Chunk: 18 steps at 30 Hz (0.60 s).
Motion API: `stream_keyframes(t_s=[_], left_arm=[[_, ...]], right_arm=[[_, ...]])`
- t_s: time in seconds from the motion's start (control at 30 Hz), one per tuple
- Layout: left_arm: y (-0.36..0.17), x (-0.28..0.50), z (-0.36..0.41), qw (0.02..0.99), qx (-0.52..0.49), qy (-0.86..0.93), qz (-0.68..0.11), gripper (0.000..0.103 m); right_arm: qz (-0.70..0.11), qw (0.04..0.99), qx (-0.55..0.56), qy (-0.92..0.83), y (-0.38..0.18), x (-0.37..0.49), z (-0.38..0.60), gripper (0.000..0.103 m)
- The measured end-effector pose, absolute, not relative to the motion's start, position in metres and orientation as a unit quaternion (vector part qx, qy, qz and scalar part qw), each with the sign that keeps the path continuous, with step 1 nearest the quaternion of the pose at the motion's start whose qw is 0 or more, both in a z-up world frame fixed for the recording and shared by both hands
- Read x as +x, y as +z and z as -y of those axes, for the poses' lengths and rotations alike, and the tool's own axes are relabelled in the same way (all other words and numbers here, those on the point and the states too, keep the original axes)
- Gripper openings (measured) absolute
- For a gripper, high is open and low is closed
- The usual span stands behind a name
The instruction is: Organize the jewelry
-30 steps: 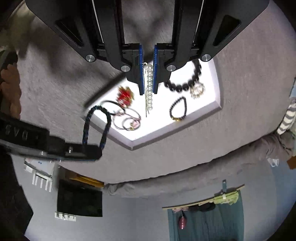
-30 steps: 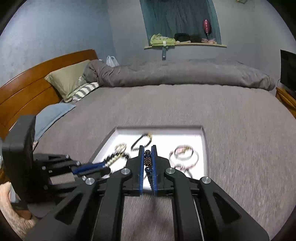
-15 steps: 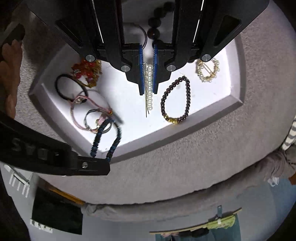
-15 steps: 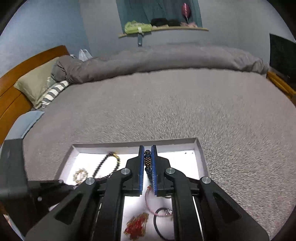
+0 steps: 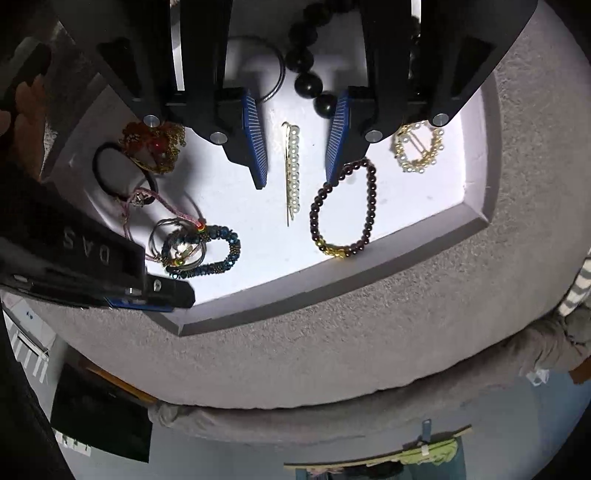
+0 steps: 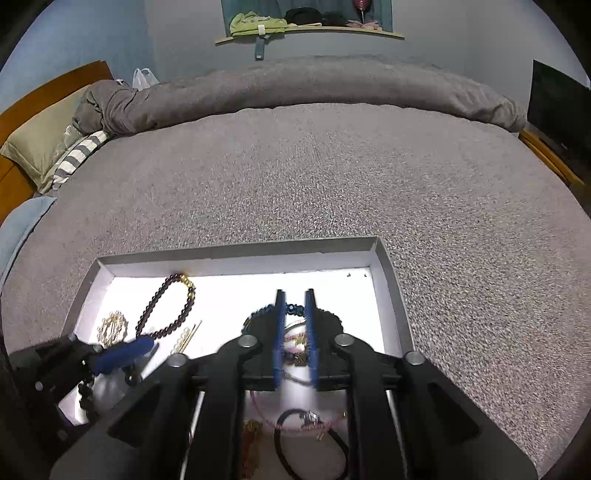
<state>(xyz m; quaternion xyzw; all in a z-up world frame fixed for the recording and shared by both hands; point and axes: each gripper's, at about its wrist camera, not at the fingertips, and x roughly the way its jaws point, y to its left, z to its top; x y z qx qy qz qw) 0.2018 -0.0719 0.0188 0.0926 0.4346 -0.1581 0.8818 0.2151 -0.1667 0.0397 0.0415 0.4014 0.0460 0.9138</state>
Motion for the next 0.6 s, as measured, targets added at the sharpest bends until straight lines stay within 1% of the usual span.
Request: stream_keyframes(t_s=[0.03, 0.1, 0.13, 0.17, 0.2, 0.23, 0.3, 0.37, 0.43, 0.5, 0.57, 0.6], left_arm=[[0.021, 0.2, 0.072, 0.883, 0.091, -0.158, -0.433, 0.035], [0.028, 0.191, 0.067, 0.888, 0.088, -0.152, -0.424, 0.042], [0.031, 0.186, 0.065, 0.892, 0.089, -0.147, -0.419, 0.052], [0.036, 0.178, 0.061, 0.897, 0.087, -0.141, -0.41, 0.057], [0.039, 0.173, 0.06, 0.9, 0.085, -0.139, -0.405, 0.058], [0.044, 0.165, 0.057, 0.904, 0.082, -0.134, -0.398, 0.059], [0.052, 0.149, 0.05, 0.913, 0.079, -0.119, -0.383, 0.063], [0.057, 0.132, 0.045, 0.921, 0.077, -0.103, -0.367, 0.071], [0.06, 0.113, 0.04, 0.928, 0.076, -0.089, -0.354, 0.076], [0.061, 0.099, 0.036, 0.933, 0.076, -0.074, -0.345, 0.077], [0.062, 0.082, 0.03, 0.936, 0.068, -0.061, -0.34, 0.08], [0.061, 0.078, 0.025, 0.938, 0.058, -0.053, -0.339, 0.081]], right_arm=[[-0.397, 0.916, 0.042, 0.046, 0.042, 0.209, 0.168, 0.037], [-0.387, 0.92, 0.04, 0.043, 0.048, 0.194, 0.17, 0.039], [-0.384, 0.921, 0.041, 0.043, 0.049, 0.189, 0.171, 0.039], [-0.38, 0.923, 0.045, 0.043, 0.053, 0.178, 0.173, 0.039], [-0.378, 0.924, 0.047, 0.043, 0.056, 0.172, 0.176, 0.041], [-0.374, 0.925, 0.048, 0.041, 0.058, 0.162, 0.178, 0.047], [-0.363, 0.93, 0.045, 0.033, 0.062, 0.142, 0.181, 0.055], [-0.353, 0.935, 0.039, 0.024, 0.064, 0.118, 0.184, 0.058], [-0.347, 0.937, 0.037, 0.021, 0.065, 0.101, 0.186, 0.067], [-0.343, 0.939, 0.035, 0.016, 0.065, 0.084, 0.189, 0.073], [-0.338, 0.941, 0.035, 0.013, 0.065, 0.069, 0.19, 0.074], [-0.335, 0.941, 0.034, 0.013, 0.065, 0.062, 0.189, 0.077]])
